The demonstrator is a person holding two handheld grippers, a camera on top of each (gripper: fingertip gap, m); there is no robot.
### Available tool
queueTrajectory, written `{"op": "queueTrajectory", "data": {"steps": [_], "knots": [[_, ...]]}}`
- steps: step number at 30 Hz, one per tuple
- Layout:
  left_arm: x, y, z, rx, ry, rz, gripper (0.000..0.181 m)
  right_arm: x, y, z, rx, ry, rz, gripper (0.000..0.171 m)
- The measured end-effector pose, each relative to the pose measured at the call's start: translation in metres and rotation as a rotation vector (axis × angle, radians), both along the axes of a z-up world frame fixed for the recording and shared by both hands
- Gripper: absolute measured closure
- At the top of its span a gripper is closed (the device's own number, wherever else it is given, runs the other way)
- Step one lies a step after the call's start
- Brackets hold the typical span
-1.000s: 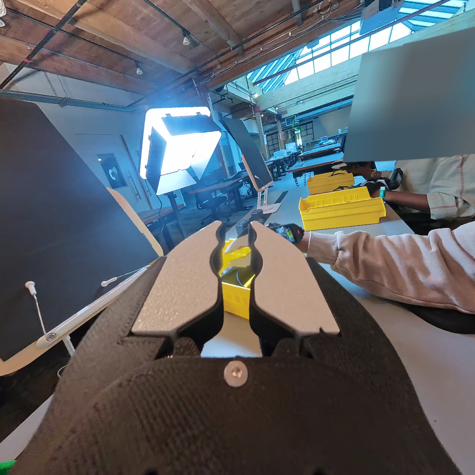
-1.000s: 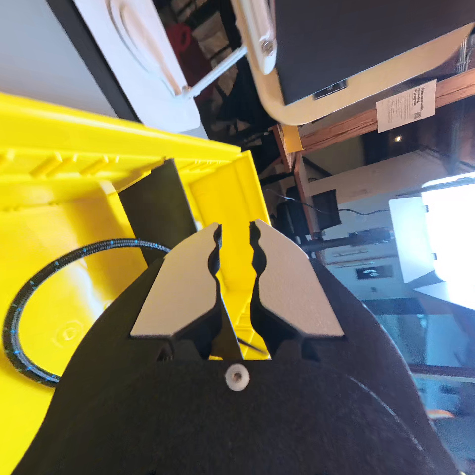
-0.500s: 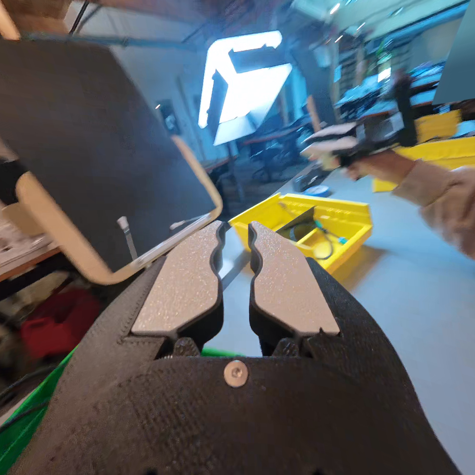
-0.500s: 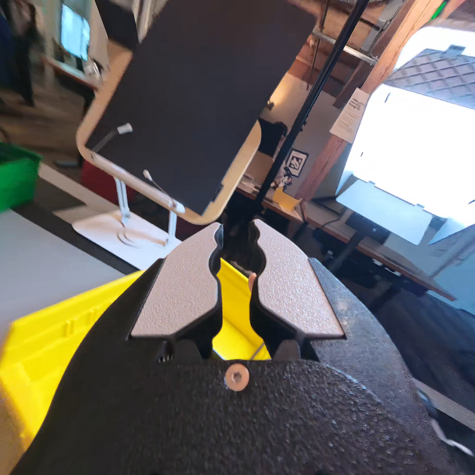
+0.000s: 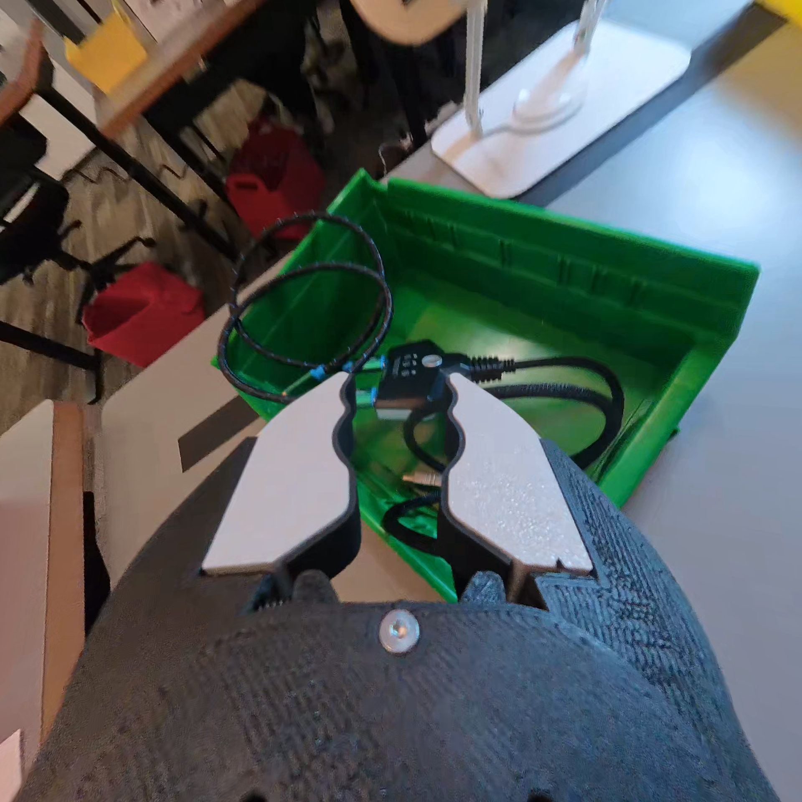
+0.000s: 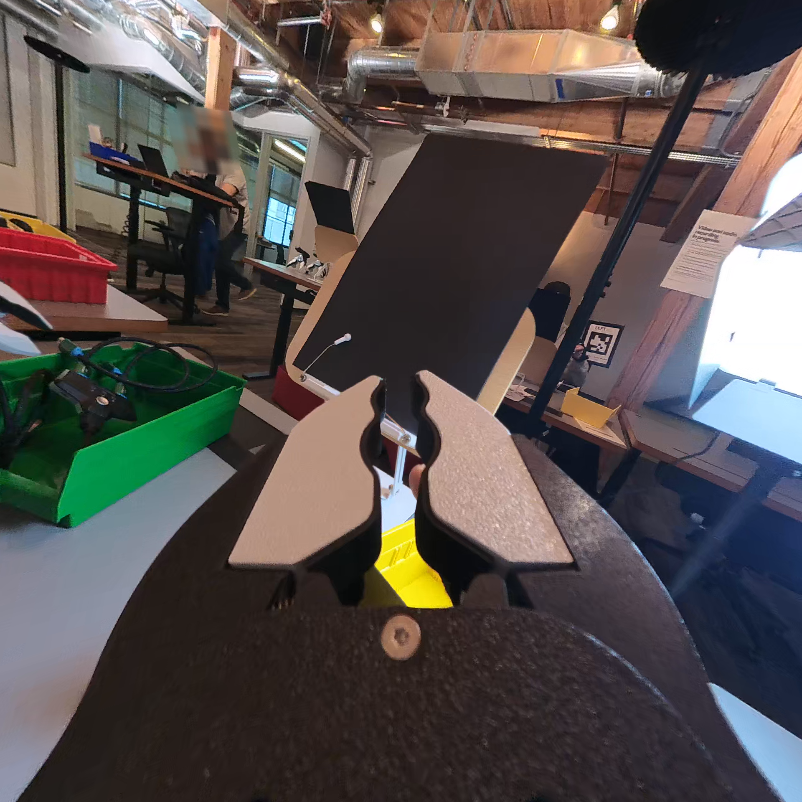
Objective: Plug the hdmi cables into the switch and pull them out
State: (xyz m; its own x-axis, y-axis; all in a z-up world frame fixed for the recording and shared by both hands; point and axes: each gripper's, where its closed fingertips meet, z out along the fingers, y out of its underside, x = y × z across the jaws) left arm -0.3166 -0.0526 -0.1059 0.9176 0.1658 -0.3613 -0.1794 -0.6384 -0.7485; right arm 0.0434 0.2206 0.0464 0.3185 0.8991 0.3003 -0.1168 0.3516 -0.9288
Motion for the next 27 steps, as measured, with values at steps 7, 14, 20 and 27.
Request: {"op": "queueTrajectory", "data": {"steps": [7,14,20,27], "knots": [[0.018,0.002,-0.040,-0.214,0.002,-0.118,0.137,-0.016,-0.009,-0.015,0.042,-0.082,0.004,0.162],[-0.013,0.006,-0.054,-0.327,0.215,-0.007,0.132,-0.025,-0.016,-0.023,0.083,-0.128,0.008,0.164],[-0.025,0.014,-0.073,-0.400,0.316,0.028,0.132,-0.031,-0.021,-0.028,0.103,-0.160,0.012,0.164],[-0.028,0.022,-0.070,-0.365,0.365,0.022,0.138,-0.034,-0.026,-0.033,0.115,-0.182,0.022,0.165]]}}
